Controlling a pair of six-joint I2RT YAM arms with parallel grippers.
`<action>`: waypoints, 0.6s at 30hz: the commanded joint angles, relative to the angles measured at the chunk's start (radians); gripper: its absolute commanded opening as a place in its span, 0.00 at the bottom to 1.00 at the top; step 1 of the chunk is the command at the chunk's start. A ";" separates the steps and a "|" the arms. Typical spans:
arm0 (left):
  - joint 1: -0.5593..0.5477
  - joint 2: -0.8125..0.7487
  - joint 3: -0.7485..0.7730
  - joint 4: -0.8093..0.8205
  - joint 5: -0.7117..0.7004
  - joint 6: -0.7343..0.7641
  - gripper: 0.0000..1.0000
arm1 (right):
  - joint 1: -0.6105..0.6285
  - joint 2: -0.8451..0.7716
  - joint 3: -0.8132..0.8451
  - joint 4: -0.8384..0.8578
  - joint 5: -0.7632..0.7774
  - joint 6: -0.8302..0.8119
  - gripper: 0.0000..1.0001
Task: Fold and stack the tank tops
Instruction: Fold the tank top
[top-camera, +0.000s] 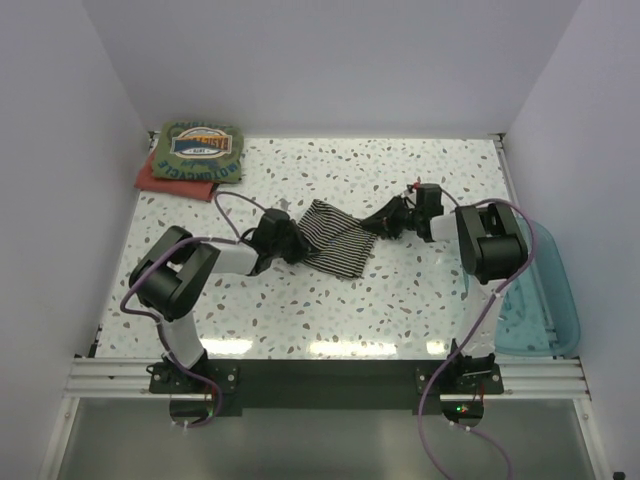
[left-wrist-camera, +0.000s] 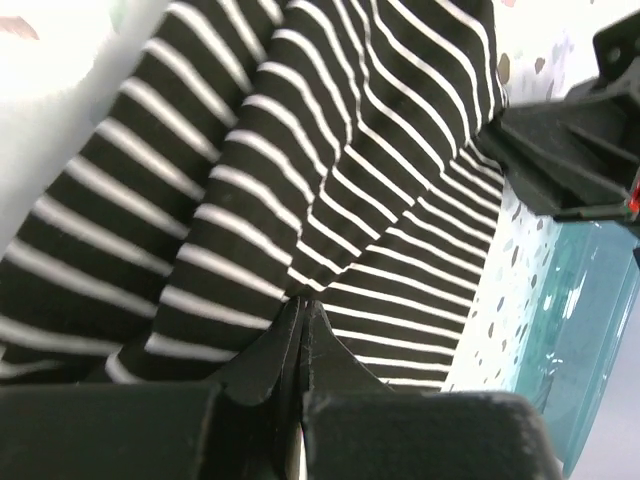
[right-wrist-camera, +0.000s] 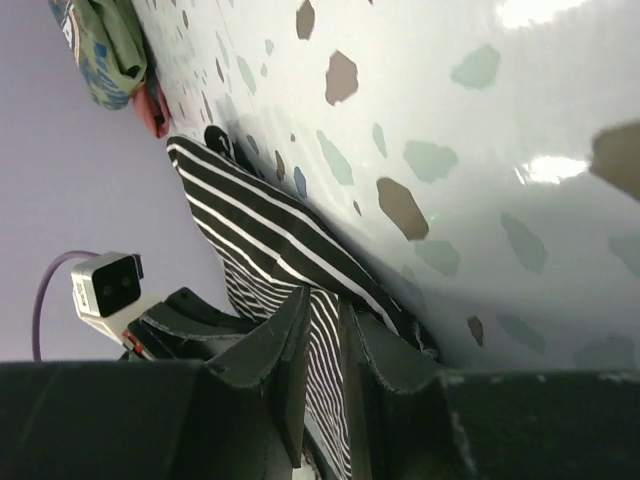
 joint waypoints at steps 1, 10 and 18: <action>0.049 0.013 0.006 -0.115 -0.046 0.078 0.01 | -0.011 -0.049 -0.065 -0.005 0.065 -0.001 0.23; 0.148 0.159 0.248 -0.155 0.057 0.181 0.15 | 0.120 -0.305 -0.459 0.087 0.223 -0.001 0.23; 0.157 0.161 0.372 -0.164 0.164 0.230 0.20 | 0.202 -0.556 -0.498 -0.095 0.331 -0.106 0.27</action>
